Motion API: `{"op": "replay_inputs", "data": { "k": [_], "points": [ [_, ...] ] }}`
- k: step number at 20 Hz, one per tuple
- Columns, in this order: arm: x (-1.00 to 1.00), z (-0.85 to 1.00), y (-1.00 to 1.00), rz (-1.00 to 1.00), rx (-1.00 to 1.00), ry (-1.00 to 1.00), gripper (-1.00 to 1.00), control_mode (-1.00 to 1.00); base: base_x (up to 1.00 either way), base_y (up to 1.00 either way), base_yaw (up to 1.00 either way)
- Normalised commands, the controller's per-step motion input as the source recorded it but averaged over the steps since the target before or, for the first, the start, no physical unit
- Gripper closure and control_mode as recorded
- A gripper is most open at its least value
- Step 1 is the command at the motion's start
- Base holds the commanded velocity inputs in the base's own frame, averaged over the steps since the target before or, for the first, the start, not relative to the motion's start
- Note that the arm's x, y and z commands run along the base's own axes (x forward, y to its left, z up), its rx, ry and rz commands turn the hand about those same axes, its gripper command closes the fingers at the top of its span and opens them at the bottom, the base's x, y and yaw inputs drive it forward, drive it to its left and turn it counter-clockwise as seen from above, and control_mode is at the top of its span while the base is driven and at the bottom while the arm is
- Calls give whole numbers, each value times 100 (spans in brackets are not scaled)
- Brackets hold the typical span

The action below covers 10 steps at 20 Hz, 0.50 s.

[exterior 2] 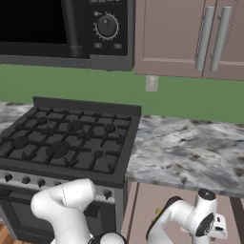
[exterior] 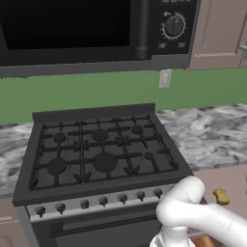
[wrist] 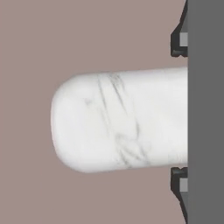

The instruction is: Restock the sink supplies by placing the sponge and soap dispenser on the counter and next to the sink. Make sure the soap dispenser is upright.

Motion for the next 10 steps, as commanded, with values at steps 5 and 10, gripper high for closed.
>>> {"op": "replay_inputs", "data": {
  "k": [5, 10],
  "points": [
    [-17, -27, 4, 3, 3, 0, -100, -100, 0, 0, 0],
    [-16, -55, 2, 5, 1, 1, 100, -100, 0, 0, 0]
  ]
}}
